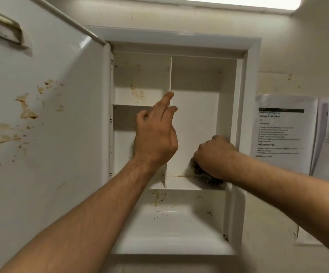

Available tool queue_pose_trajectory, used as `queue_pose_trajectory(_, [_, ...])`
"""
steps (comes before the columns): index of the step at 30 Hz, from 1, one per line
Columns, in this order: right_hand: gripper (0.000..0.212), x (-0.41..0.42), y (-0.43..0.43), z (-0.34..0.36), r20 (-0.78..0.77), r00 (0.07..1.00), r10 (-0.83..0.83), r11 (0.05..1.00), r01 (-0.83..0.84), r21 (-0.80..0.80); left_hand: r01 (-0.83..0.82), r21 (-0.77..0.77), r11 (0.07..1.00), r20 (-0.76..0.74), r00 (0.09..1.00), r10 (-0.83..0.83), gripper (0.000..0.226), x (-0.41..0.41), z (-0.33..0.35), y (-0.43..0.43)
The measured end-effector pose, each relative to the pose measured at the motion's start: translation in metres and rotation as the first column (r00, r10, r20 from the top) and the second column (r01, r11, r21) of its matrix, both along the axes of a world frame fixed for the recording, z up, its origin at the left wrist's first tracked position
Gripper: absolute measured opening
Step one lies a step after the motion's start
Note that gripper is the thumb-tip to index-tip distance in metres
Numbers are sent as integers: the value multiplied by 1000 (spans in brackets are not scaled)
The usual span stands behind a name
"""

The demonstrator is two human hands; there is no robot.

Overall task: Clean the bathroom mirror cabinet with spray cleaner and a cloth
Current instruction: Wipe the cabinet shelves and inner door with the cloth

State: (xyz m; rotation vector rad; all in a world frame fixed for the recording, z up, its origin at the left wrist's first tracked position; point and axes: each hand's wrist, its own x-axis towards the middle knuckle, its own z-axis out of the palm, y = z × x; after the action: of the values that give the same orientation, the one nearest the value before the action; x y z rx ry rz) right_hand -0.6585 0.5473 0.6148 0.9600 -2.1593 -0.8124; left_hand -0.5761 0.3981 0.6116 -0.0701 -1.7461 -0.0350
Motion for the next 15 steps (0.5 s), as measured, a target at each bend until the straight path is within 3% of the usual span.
queue_pose_trajectory(3, [8, 6, -8, -36, 250, 968, -19, 979, 69, -191, 19, -23, 1000, 14, 1000, -18, 46, 2, 0, -5])
queue_pose_trajectory(6, [7, 14, -27, -41, 477, 868, 138, 851, 142, -505, 89, 0, 996, 6, 996, -89, 42, 4, 1, -6])
queue_pose_trajectory(9, [18, 28, -50, -34, 565, 746, 353, 780, 99, -618, 134, 58, 989, -36, 991, -132, 38, -2, 0, 4])
queue_pose_trajectory(11, [14, 26, -39, -32, 607, 708, 360, 818, 73, -570, 155, 101, 983, -57, 987, -150, 37, -6, -2, 13])
queue_pose_trajectory(12, [23, 22, -25, -31, 648, 688, 326, 852, 82, -517, 141, 106, 984, -55, 989, -135, 36, -7, -2, 13])
queue_pose_trajectory(13, [27, 18, -8, -29, 660, 718, 223, 906, 97, -412, 109, 92, 990, -40, 994, -106, 36, -7, -3, 14])
queue_pose_trajectory(15, [16, 13, 11, -19, 409, 910, -69, 988, 119, -99, 15, 38, 999, 10, 1000, -15, 37, -4, -5, 10])
